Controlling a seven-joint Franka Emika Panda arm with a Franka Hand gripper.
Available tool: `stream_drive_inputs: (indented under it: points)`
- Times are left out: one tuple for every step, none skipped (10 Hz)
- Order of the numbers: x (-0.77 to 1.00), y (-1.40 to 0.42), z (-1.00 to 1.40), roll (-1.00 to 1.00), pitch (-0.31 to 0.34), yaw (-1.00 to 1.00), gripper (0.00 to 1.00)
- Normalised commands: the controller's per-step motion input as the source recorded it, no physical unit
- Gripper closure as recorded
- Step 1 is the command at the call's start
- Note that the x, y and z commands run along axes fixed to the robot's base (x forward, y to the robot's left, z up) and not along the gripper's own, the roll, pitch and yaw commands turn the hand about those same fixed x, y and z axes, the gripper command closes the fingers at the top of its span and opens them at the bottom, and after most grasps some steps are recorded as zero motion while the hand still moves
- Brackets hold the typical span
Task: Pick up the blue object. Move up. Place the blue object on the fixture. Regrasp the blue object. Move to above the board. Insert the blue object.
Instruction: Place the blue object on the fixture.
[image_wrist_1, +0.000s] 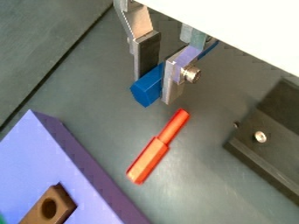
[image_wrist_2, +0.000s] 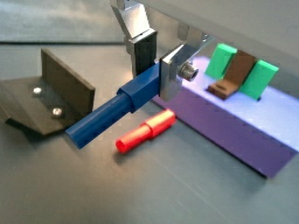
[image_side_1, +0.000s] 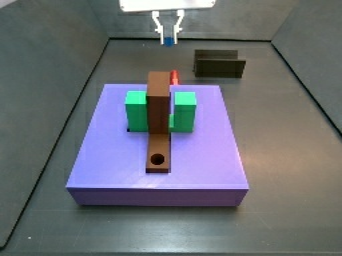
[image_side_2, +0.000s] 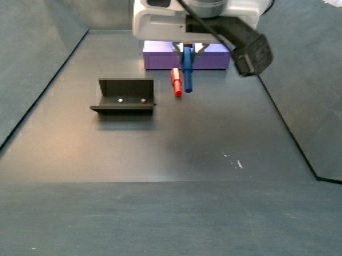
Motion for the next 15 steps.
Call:
stream_drive_inputs:
  points:
    - [0.31, 0.10, 0.00, -0.93, -0.166, -0.10, 1.00]
    - [0.25, 0.08, 0.00, -0.76, -0.086, -0.03, 1.00]
    - [0.34, 0.07, 0.00, -0.75, -0.023, -0.01, 1.00]
    - [0.32, 0.06, 0.00, -0.68, 0.000, 0.00, 1.00]
    - [0.27, 0.04, 0.07, -0.63, 0.000, 0.00, 1.00]
    - [0.34, 0.00, 0.19, -0.49, 0.006, 0.25, 1.00]
    - [0.50, 0.00, 0.20, -0.43, 0.086, 0.36, 1.00]
    - [0.51, -0.14, 0.29, -0.32, 0.149, 0.41, 1.00]
    - [0.57, -0.17, 0.29, -0.31, 0.197, 0.37, 1.00]
    - [0.73, -0.11, 0.23, -0.31, 0.326, 0.25, 1.00]
    - [0.79, 0.00, 0.15, -0.35, 0.351, 0.15, 1.00]
    - [0.81, 0.20, 0.00, -0.49, 0.197, 0.02, 1.00]
    - [0.90, 0.33, 0.00, -0.54, 0.097, 0.00, 1.00]
    - [0.84, 0.34, -0.01, -0.61, -0.037, -0.22, 1.00]
    - [0.84, 0.31, 0.00, -0.54, -0.086, -0.33, 1.00]
